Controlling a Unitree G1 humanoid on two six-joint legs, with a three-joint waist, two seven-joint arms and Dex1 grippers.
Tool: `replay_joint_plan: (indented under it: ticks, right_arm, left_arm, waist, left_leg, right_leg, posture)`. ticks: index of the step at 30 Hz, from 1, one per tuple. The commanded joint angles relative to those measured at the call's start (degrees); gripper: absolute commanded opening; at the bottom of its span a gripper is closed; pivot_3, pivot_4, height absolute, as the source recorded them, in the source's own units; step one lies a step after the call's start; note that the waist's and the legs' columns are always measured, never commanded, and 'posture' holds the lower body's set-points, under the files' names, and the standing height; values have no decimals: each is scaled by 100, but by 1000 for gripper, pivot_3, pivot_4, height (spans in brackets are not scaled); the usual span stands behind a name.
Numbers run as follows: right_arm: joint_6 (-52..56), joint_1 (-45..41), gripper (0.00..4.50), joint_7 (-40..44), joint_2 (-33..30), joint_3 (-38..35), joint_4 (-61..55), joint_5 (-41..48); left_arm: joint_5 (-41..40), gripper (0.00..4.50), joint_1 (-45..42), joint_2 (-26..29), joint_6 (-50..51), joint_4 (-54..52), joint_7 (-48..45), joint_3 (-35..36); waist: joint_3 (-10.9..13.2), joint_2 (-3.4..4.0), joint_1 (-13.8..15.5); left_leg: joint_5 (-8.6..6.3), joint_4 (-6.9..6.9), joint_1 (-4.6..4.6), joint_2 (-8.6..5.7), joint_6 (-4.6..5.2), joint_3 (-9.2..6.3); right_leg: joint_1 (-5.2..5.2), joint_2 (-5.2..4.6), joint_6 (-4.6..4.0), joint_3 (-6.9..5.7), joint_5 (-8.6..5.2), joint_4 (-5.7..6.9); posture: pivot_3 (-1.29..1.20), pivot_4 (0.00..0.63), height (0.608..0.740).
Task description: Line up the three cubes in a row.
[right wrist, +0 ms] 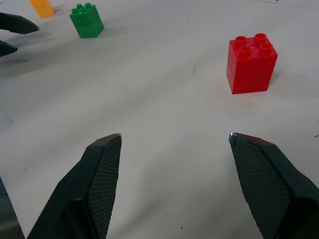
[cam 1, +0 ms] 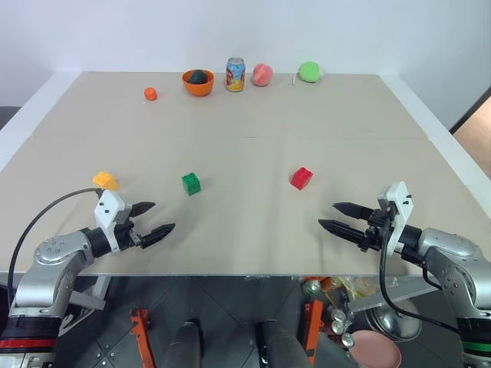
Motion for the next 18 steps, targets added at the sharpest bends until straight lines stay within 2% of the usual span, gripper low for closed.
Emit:
replay_joint_plan:
  ticks: [1,4,8,18]
  right_arm:
    - [-176,-106,3553,-260,105,8,-12,-207]
    - [-562,-540,3553,-831,330,259,653,-867]
    - [-758,-924,3553,-1162,450,366,1121,-1256]
    - [-1449,-2172,3553,-869,991,1022,2597,-1799]
  left_arm:
    - [-255,4459,-110,111,4,-312,-195,224]
    - [-527,4459,-561,210,-32,-482,-755,97]
    - [-568,4459,-855,180,-39,-632,-1132,-153]
    - [-211,4459,-1487,-101,-260,-719,-1724,-1232]
  waist:
    - [0,0,0]
    - [-1,-12,-5]
    - [-3,-9,-5]
    - [-2,-9,-26]
  left_leg:
    - [0,0,0,0,0,0]
    - [1,6,1,3,-1,0]
    - [7,11,0,3,-5,11]
    - [10,12,9,8,1,23]
  right_leg:
    - [0,0,0,0,0,0]
    - [0,6,0,0,7,1]
    - [3,2,1,6,18,1]
    - [6,17,19,27,27,6]
  posture:
    - [0,150,740]
    - [0,150,740]
    - [0,150,740]
    - [0,150,740]
